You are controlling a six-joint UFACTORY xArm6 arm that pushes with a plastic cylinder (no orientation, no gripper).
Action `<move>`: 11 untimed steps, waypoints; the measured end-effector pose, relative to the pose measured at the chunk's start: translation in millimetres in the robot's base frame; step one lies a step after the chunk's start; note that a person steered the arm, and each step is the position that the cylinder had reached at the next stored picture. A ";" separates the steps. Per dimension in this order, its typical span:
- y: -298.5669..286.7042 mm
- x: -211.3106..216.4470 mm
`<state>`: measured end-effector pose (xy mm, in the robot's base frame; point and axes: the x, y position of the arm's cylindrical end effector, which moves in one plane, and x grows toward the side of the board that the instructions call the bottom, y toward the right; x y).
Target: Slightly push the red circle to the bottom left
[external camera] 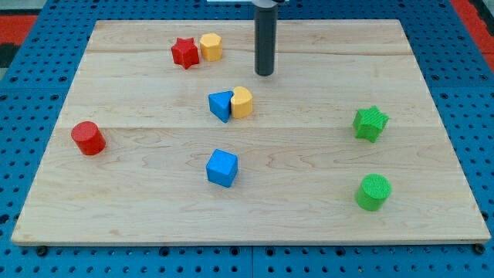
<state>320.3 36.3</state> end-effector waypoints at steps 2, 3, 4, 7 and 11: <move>79.0 -5.5; 118.3 0.4; 73.9 56.1; -181.7 122.0; -180.3 69.8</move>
